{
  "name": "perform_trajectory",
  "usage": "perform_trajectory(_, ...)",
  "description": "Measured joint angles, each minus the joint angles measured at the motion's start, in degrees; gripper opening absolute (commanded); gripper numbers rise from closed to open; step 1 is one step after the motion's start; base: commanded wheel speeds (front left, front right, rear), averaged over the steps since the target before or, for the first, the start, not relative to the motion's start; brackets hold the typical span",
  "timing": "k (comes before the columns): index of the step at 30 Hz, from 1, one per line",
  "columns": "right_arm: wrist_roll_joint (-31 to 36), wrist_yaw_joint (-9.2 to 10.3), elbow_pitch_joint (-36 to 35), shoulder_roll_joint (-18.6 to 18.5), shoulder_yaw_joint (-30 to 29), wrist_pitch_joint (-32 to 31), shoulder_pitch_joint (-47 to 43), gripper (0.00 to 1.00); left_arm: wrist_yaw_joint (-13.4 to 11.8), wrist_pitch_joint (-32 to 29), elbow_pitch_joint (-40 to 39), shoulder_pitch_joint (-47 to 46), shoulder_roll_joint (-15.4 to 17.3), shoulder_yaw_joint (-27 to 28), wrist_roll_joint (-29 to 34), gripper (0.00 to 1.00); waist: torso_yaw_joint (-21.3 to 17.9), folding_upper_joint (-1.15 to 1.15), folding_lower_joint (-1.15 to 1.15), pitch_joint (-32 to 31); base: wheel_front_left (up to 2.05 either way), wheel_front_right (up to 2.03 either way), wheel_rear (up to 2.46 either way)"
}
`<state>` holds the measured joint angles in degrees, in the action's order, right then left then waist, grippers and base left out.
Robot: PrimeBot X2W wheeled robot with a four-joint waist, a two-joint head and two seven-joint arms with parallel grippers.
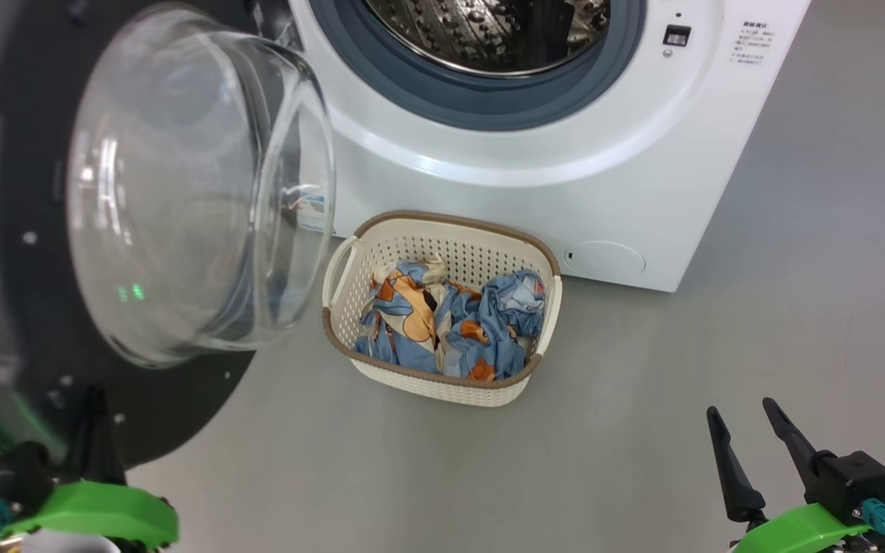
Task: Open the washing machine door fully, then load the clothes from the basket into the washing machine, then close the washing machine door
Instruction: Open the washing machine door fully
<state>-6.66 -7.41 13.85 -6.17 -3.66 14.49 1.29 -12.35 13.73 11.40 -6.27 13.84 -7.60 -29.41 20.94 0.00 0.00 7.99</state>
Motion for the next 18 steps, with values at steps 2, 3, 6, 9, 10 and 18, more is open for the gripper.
perform_trajectory(2, 0.0, 0.0, -0.1, -0.2, 0.2, 0.0, 0.0, 1.0, 0.0, 0.1, 1.5, -1.0, 0.4, 1.0, -0.2, 0.0, -0.2, 0.0, 0.0, 0.5, 0.0, 0.0, 0.0)
perform_trajectory(3, 0.0, 0.0, -0.2, -0.3, 0.4, 0.0, 0.0, 1.0, 0.0, 0.2, 2.3, -1.5, 0.8, 1.6, -0.3, 0.0, -0.3, 0.0, 0.0, 0.8, 0.0, 0.0, 0.0)
perform_trajectory(6, 0.1, 0.0, -0.3, -0.5, 0.8, 0.0, 0.3, 1.0, 0.0, 0.4, 4.7, -3.5, 1.5, 3.5, -1.0, 0.0, -0.6, 0.0, 0.0, 1.8, 0.0, 0.0, 0.0)
perform_trajectory(9, 0.6, 0.0, -0.4, -0.7, 0.9, 0.0, 0.9, 1.0, 0.1, 0.5, 7.0, -5.4, 1.7, 5.4, -1.4, 0.0, -0.9, 0.0, 0.0, 2.7, 0.0, 0.0, 0.0)
perform_trajectory(10, 0.6, 0.0, -0.6, -0.8, 0.8, -0.2, 1.4, 1.0, 0.5, 0.5, 7.6, -5.9, 1.6, 6.0, -1.6, 0.0, -1.0, 0.0, 0.0, 3.0, 0.0, 0.0, 0.0)
perform_trajectory(18, 1.1, 0.0, -2.2, -1.4, 0.7, -1.1, 1.6, 1.0, 1.2, 0.5, 13.0, -10.3, 2.0, 11.3, -2.0, 0.0, -1.5, 0.0, 0.0, 4.9, 0.0, 0.0, 0.0)
